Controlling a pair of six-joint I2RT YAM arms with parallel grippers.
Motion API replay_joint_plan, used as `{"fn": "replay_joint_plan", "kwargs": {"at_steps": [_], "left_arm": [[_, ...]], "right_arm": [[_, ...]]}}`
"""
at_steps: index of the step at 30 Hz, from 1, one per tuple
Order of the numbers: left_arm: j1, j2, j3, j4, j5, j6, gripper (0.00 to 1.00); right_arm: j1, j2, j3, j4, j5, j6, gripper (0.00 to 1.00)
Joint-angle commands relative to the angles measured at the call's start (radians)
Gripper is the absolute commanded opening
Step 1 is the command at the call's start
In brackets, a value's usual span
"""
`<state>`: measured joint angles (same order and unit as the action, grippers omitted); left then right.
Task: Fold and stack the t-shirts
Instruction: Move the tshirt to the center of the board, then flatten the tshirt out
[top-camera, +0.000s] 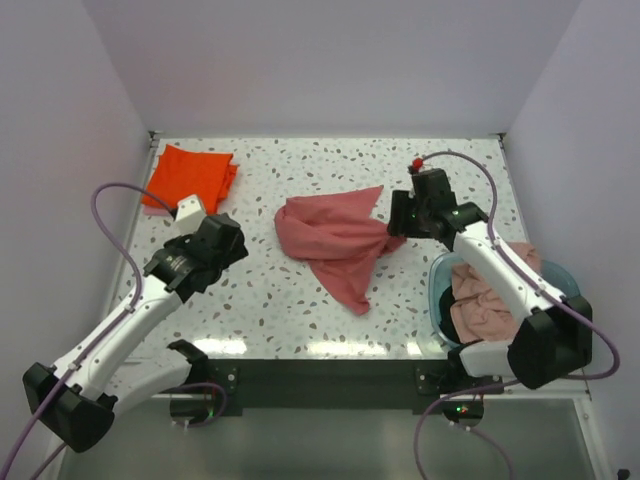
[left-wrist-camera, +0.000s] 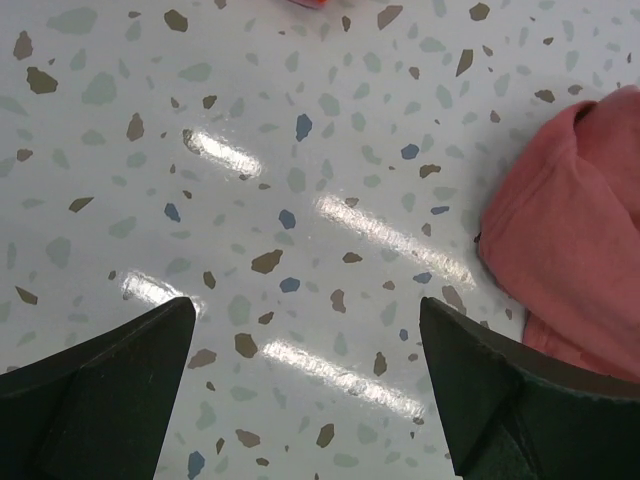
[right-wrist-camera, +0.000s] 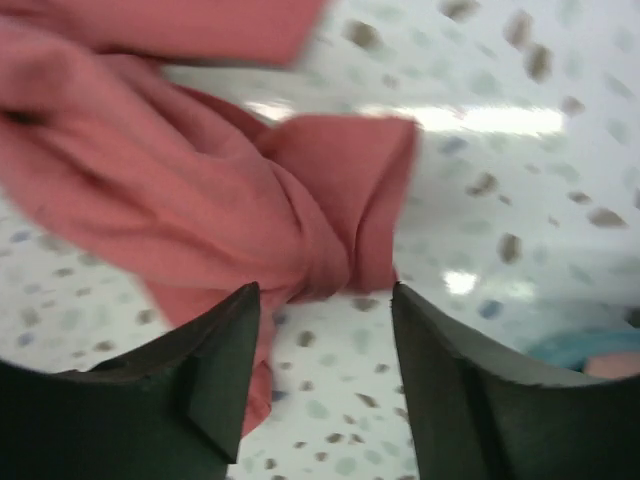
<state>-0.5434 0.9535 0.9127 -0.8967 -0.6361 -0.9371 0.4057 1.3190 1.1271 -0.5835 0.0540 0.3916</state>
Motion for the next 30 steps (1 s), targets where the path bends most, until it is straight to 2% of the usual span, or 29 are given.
{"fn": "replay_joint_plan", "kwargs": {"at_steps": [1, 2, 3, 4, 5, 7, 10, 12, 16, 19, 21, 23, 27, 30], "left_arm": [[0.008, 0.068, 0.009, 0.050, -0.001, -0.011, 1.00], [0.010, 0.089, 0.014, 0.070, 0.019, -0.006, 1.00], [0.013, 0.129, 0.020, 0.076, 0.026, -0.005, 1.00], [0.016, 0.149, 0.032, 0.077, 0.030, -0.008, 1.00], [0.028, 0.168, 0.035, 0.093, 0.042, -0.005, 1.00], [0.049, 0.211, 0.051, 0.117, 0.068, 0.023, 1.00], [0.106, 0.243, 0.040, 0.246, 0.227, 0.101, 1.00], [0.132, 0.260, 0.025, 0.309, 0.295, 0.161, 1.00], [0.142, 0.312, -0.009, 0.490, 0.465, 0.248, 1.00], [0.143, 0.381, -0.015, 0.606, 0.567, 0.294, 1.00], [0.151, 0.451, -0.005, 0.643, 0.601, 0.302, 1.00], [0.157, 0.519, 0.003, 0.692, 0.641, 0.310, 1.00], [0.158, 0.619, 0.047, 0.760, 0.690, 0.322, 1.00], [0.160, 0.688, 0.078, 0.801, 0.710, 0.339, 0.95]], "right_arm": [[-0.088, 0.048, -0.021, -0.022, 0.094, -0.023, 0.64], [-0.087, 0.051, -0.003, -0.044, 0.105, -0.031, 0.75], [-0.087, 0.039, 0.019, -0.038, 0.092, -0.046, 0.81], [-0.078, 0.031, 0.025, -0.032, 0.078, -0.046, 0.93], [-0.065, 0.023, 0.033, -0.024, 0.072, -0.046, 0.99], [-0.004, 0.005, 0.046, -0.033, 0.095, -0.050, 0.99], [0.111, -0.024, 0.001, -0.073, 0.138, 0.024, 0.99], [0.201, -0.049, -0.109, -0.059, 0.129, 0.138, 0.99], [0.392, -0.092, -0.231, -0.035, 0.158, 0.256, 0.99], [0.519, -0.047, -0.254, -0.012, 0.170, 0.289, 0.98], [0.585, 0.041, -0.247, 0.002, 0.173, 0.303, 0.98], [0.619, 0.142, -0.224, -0.002, 0.194, 0.312, 0.98], [0.648, 0.247, -0.208, 0.007, 0.187, 0.332, 0.95], [0.653, 0.267, -0.236, 0.033, 0.179, 0.343, 0.93]]}}
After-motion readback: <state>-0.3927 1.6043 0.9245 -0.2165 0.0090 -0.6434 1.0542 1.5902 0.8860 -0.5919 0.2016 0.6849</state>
